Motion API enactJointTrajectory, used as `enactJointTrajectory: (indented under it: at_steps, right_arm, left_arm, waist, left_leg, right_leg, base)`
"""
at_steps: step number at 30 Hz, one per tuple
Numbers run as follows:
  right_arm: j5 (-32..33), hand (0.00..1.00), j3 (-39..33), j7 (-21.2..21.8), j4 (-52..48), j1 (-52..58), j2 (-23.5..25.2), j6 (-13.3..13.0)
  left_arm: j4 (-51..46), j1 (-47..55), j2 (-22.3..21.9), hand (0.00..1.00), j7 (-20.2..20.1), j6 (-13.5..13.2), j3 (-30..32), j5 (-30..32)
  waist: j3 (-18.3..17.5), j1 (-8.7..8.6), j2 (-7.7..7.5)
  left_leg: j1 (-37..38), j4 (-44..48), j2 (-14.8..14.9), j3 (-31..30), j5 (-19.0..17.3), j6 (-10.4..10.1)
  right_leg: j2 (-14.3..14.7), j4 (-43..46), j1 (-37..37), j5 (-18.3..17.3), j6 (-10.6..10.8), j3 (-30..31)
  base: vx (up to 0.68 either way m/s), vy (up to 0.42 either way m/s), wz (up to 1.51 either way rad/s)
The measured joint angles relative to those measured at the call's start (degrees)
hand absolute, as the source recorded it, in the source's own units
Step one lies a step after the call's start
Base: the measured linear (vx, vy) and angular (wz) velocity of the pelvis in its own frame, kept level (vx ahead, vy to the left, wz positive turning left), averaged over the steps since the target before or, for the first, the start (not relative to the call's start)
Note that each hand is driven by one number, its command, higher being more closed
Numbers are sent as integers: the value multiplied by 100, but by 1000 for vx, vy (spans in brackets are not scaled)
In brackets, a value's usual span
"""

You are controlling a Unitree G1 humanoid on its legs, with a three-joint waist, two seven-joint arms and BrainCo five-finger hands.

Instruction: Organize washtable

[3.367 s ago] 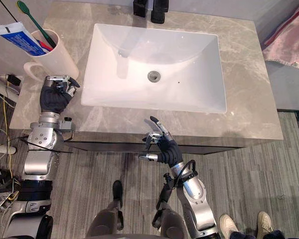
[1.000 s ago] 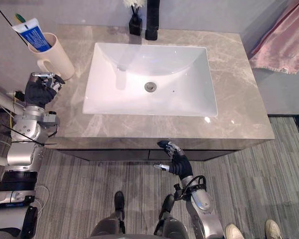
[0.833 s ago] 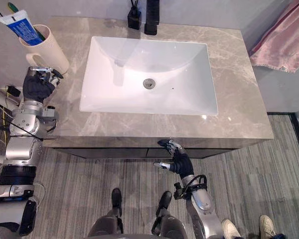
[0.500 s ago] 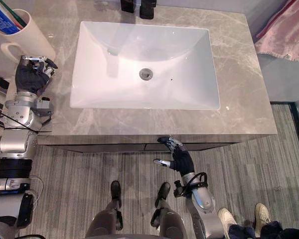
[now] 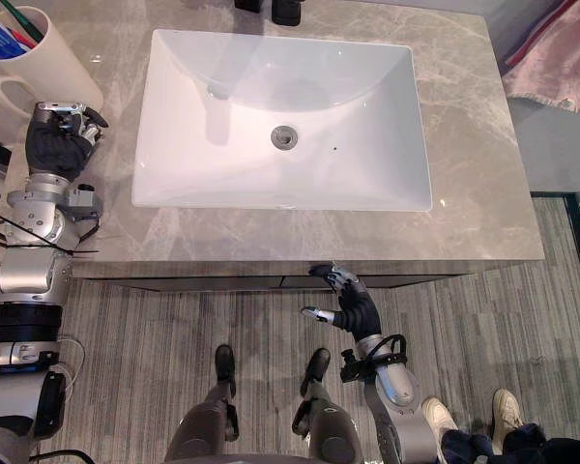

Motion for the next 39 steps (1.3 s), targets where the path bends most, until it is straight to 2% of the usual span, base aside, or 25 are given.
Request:
enactJointTrajectory:
  at_steps: [3, 12, 18, 21, 29, 32, 39]
  right_arm:
    - [-4, 0, 2, 16, 0, 13, 0, 0]
    - [-15, 0, 2, 19, 19, 12, -4, 8]
    - [-55, 0, -4, 47, 32, 0, -9, 16]
    - [-70, 0, -6, 128, 37, 4, -8, 17]
    - [-126, 0, -8, 143, 56, 126, -6, 43]
    - [-127, 0, 0, 142, 56, 170, -4, 59]
    - [-126, 0, -2, 119, 55, 181, -4, 59]
  left_arm:
    - [-28, 65, -18, 100, 0, -5, 10, 1]
    - [-1018, 1126, -333, 100, -137, -70, 173, -6]
    - [-1143, 1420, -536, 100, -143, -115, 250, -12]
    - [-1194, 1546, -695, 100, -112, -119, 498, -11]
    - [-1118, 1626, -732, 100, 259, 71, 972, 34]
    - [-834, 1384, -731, 100, 444, 147, 1121, 237]
    - [-662, 940, -729, 100, 737, 236, 1163, 245]
  waist:
    - [0, -2, 0]
    - [2, 23, 14]
    - [-5, 32, 50]
    - [-10, 33, 59]
    - [-159, 50, 110]
    - [-255, 45, 122]
    - [-276, 41, 119]
  left_leg:
    - [27, 0, -1, -2, 0, 0]
    - [144, -4, -21, -72, 1, 2]
    - [200, -6, -26, -154, 7, 3]
    - [205, -6, -32, -200, 14, 4]
    - [215, -4, -36, -275, 22, 7]
    - [212, -3, -36, -275, 25, 4]
    - [207, -4, -29, -224, 23, 3]
  right_leg:
    - [-1, 0, 29, 0, 0, -9]
    - [-16, -11, 190, -4, 1, -95]
    - [-19, -18, 299, -10, -1, -196]
    - [-22, -19, 325, -16, -6, -239]
    - [-22, -30, 391, -32, -6, -343]
    - [-21, -31, 388, -32, -5, -345]
    - [-16, -30, 351, -30, -5, -283]
  base:
    - [25, 22, 0]
    - [9, 17, 3]
    - [10, 31, 7]
    - [24, 31, 6]
    - [41, 32, 5]
    - [35, 28, 0]
    - [12, 16, -3]
